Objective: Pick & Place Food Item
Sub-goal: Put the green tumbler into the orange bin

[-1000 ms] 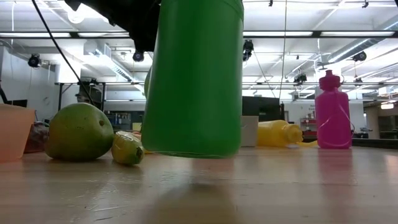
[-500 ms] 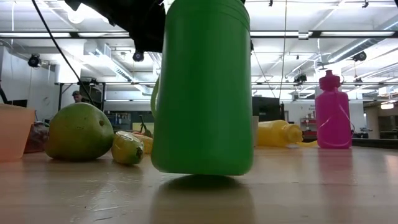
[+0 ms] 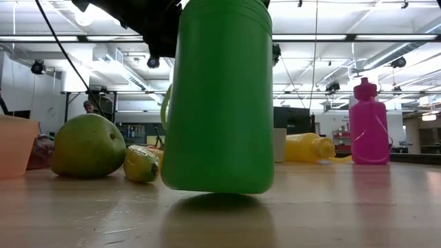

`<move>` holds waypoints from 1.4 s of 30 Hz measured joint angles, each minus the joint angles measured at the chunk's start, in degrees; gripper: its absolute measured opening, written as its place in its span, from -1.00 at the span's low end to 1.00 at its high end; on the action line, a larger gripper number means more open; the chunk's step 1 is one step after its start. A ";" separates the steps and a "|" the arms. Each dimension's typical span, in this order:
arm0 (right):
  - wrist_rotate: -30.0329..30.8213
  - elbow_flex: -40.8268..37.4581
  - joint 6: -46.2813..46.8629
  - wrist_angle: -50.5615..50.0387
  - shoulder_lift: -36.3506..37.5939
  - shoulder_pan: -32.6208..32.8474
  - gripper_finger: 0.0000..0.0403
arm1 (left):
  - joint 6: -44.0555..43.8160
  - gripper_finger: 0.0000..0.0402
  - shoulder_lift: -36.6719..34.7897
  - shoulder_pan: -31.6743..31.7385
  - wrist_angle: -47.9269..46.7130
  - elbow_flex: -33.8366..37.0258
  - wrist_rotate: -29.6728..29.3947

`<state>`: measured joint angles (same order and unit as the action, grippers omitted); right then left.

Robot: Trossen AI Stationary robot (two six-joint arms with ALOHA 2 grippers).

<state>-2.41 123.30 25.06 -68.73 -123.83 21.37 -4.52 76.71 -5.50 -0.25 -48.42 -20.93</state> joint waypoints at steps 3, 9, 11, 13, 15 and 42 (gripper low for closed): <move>0.49 -0.01 -0.02 0.00 0.00 0.00 0.40 | 0.01 0.28 0.00 -0.01 0.00 0.00 0.00; 1.05 -0.01 -0.02 -0.02 0.00 0.00 0.50 | 0.01 0.28 0.00 0.00 0.00 0.00 0.00; 1.40 -0.01 0.05 -0.07 0.11 0.00 0.50 | 0.00 0.28 0.00 0.00 0.00 0.00 0.00; 2.61 0.07 0.22 -0.35 0.24 0.00 0.51 | 0.01 0.28 0.00 0.00 0.00 0.00 0.00; 3.13 0.61 0.26 -1.05 0.34 0.00 0.51 | 0.01 0.28 0.00 0.00 0.00 0.00 0.00; 3.45 1.09 4.59 -3.96 0.72 1.03 0.51 | 0.01 0.28 0.00 0.00 -0.02 0.00 0.00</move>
<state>1.04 124.39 29.65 -72.69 -123.11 22.39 -4.51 76.71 -5.50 -0.27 -48.42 -20.93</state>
